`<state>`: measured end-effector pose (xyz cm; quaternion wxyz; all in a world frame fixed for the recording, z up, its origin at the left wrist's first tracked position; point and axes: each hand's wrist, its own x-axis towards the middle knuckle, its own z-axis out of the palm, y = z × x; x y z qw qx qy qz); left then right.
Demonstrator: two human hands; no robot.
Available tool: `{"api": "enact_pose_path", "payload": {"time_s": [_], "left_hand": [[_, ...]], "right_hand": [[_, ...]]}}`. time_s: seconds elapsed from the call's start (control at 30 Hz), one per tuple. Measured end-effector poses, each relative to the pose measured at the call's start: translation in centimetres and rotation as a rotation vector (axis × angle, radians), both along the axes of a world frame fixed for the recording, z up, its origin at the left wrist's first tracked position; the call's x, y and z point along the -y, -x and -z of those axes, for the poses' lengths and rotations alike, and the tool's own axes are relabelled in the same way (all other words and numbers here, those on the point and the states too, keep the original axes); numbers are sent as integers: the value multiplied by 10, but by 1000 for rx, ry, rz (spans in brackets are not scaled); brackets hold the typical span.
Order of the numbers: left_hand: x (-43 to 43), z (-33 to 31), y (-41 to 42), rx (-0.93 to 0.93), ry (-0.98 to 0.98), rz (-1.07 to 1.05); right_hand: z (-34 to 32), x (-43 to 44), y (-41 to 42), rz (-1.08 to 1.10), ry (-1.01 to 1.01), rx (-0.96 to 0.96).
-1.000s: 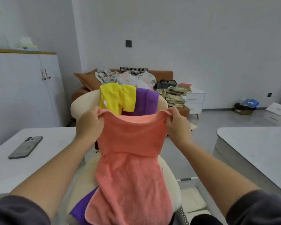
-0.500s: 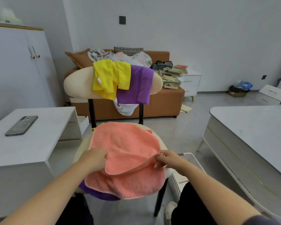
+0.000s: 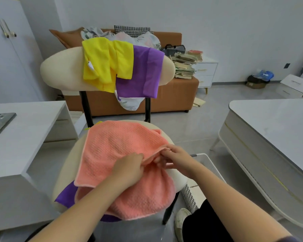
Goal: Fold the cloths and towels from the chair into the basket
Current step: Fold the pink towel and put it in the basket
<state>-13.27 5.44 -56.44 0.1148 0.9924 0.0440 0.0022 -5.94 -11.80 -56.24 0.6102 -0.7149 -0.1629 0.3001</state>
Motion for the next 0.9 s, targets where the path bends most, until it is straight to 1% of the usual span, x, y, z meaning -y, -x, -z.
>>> {"api": "enact_pose_path", "payload": {"time_s": [0.1,0.2,0.33,0.4,0.5,0.57,0.6,0.67,0.7,0.73,0.77,0.83,0.9], "left_hand": [[-18,8,-27,12,145,-109],[-28,17,-37,-10,225,-80],[-31,32,-31,90,146,3],[-33,35,-34,131,173,29],[-34,38,-40,134,205,6],[-38,39,-45,124,286,-31],[-41,40,-48,128,364,-65],[-47,37,-52,151,509,-154],[-48,35,-54,164,544,-190],[-49,35,-56,173,558,-214],[-49,35,-58,173,568,-232],[-48,34,-60,156,596,-274],[-48,34,-61,144,631,-317]], "right_hand": [[6,-10,-18,8,-68,-7],[12,-20,-32,-18,-80,18],[18,-26,-41,-27,-87,58],[17,-26,-42,-26,-85,76],[15,-26,-44,-8,-72,90],[14,-24,-45,29,15,123],[15,-23,-46,50,116,200],[17,-20,-49,56,423,396],[18,-18,-49,30,550,432],[18,-17,-49,6,622,424],[18,-16,-49,-12,637,369],[14,-15,-48,-35,547,189],[8,-15,-47,-75,382,38]]}}
